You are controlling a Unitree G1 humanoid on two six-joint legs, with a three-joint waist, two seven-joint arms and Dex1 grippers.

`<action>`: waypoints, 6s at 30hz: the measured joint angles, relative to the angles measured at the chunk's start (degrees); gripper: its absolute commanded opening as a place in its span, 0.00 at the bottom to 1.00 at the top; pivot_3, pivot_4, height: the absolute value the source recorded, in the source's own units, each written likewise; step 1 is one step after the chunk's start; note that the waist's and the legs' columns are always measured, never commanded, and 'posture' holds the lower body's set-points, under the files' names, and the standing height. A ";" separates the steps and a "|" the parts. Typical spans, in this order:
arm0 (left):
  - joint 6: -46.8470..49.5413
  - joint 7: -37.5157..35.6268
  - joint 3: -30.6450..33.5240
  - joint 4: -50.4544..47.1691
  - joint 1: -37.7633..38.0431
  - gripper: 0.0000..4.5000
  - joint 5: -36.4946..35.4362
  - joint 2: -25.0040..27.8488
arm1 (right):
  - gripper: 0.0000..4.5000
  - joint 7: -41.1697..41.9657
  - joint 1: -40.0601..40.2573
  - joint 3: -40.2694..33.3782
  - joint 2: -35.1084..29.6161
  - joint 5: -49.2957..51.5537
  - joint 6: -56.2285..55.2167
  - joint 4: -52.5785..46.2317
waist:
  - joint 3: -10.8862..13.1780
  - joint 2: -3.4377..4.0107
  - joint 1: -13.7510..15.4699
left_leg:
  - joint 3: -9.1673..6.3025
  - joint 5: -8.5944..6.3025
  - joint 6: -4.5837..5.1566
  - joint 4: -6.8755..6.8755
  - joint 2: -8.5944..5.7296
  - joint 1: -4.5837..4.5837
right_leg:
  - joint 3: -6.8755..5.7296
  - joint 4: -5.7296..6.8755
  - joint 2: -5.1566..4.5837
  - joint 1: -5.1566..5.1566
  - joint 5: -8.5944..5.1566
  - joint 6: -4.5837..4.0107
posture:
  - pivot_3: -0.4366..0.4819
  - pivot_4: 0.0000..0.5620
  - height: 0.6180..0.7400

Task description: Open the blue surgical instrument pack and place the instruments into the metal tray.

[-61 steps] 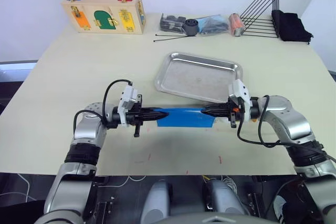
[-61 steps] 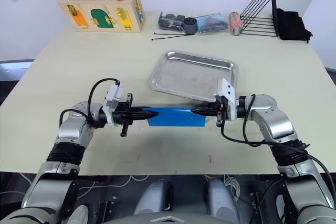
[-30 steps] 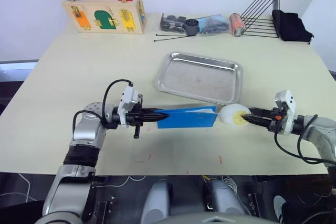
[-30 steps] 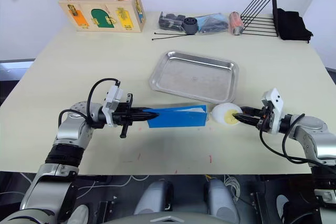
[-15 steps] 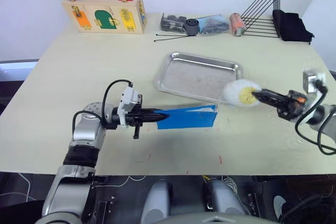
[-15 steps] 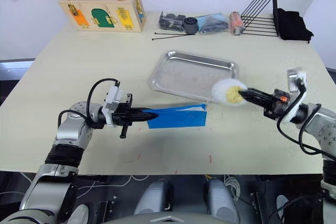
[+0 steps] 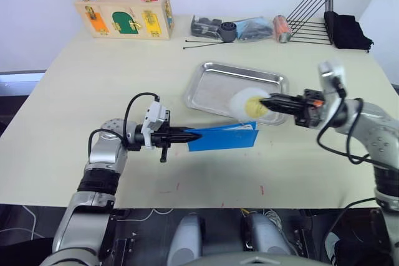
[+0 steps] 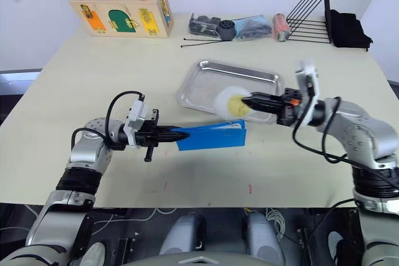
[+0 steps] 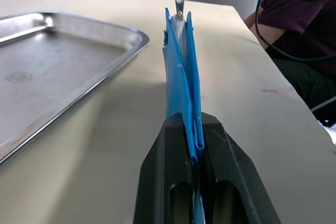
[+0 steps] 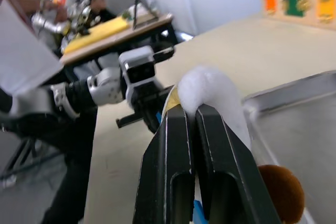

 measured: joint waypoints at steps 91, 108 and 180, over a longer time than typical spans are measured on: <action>-3.70 -0.80 -0.49 3.95 -2.32 0.00 1.01 -1.27 | 0.02 13.15 4.12 10.55 6.87 -25.82 -33.23 20.41 | -0.01 -0.01 0.17 | -0.05 0.00 -0.01 0.02 -0.02 0.02 | -0.07 0.00 -0.03 0.04 0.00 -0.01 | 0.48 0.27 1.00; 4.83 2.39 0.95 3.76 -3.55 0.78 0.85 -0.52 | 0.00 12.76 5.21 10.18 7.33 -25.04 -33.01 19.61 | 0.00 0.00 0.01 | -0.06 0.00 -0.01 0.01 -0.01 0.03 | -0.06 0.02 -0.01 0.03 0.00 -0.01 | 0.48 0.27 1.00; 25.73 20.28 2.58 -27.31 22.86 0.99 -9.41 1.51 | 0.00 9.95 4.44 9.92 9.01 -27.15 -35.85 21.85 | 0.00 0.00 -0.38 | 0.04 0.00 -0.01 -0.05 0.05 0.15 | 0.03 0.04 0.00 0.04 0.00 -0.03 | 0.48 0.27 1.00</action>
